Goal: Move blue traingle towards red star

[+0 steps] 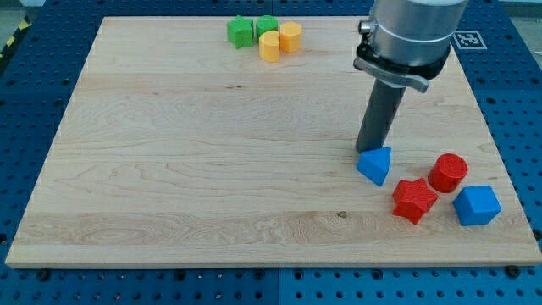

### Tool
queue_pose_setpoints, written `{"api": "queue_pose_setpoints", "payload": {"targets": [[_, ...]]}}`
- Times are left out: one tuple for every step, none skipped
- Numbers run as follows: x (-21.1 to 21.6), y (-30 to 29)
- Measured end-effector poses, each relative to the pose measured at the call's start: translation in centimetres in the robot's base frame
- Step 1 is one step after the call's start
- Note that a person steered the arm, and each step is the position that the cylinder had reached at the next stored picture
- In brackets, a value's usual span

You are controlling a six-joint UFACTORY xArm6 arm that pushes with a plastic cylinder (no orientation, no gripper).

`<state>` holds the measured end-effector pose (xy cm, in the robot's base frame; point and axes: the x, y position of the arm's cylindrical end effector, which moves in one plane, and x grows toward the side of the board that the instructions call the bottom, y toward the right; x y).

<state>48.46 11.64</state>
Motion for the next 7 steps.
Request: {"api": "queue_pose_setpoints", "payload": {"targets": [[0.3,-1.9],[1.1,-3.5],[2.2,-3.7],[2.3,-3.4],[1.4,-1.9],[1.2,0.6],[2.3,2.0]]}}
